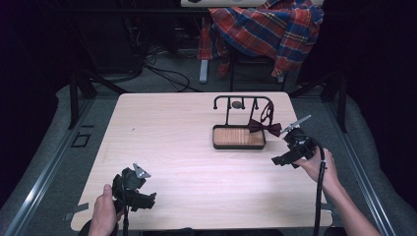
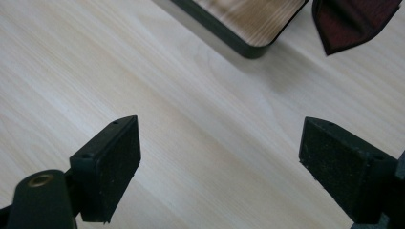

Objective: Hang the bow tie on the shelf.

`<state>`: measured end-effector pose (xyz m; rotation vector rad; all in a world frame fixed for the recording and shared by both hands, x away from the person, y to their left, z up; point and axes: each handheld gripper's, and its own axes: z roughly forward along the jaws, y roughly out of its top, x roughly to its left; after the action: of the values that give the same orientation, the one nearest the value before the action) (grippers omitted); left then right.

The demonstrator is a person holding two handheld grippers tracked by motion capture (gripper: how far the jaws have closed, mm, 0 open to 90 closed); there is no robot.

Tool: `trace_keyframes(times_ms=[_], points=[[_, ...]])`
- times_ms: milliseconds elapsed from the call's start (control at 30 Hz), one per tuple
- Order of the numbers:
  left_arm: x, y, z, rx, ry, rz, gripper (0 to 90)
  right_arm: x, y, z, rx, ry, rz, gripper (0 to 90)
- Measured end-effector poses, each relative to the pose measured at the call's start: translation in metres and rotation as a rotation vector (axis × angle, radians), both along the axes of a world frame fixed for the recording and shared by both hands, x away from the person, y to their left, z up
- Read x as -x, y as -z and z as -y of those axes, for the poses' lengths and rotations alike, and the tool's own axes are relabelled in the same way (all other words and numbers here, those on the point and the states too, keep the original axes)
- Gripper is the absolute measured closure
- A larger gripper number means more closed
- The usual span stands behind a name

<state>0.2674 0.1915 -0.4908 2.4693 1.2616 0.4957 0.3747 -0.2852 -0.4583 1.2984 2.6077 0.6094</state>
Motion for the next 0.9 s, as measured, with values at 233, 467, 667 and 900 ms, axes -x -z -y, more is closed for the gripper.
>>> trace_keyframes(times_ms=[233, 467, 667, 900], points=[[0.0, 0.0, 0.001, -0.004, 0.0, 0.0, 16.4, 0.012, 0.019, -0.001, 0.054, -0.034, -0.035, 12.6], [0.0, 0.0, 0.001, -0.004, 0.002, -0.001, 16.4, 0.022, 0.038, -0.007, 0.089, -0.072, -0.063, 7.7], [0.0, 0.0, 0.001, -0.007, 0.007, 0.0, 16.4, 0.029, 0.05, -0.008, 0.11, -0.089, -0.087, 5.9], [-0.001, 0.0, 0.002, -0.006, 0.009, 0.002, 16.6, 0.032, 0.061, -0.007, 0.142, -0.09, -0.13, 4.9]])
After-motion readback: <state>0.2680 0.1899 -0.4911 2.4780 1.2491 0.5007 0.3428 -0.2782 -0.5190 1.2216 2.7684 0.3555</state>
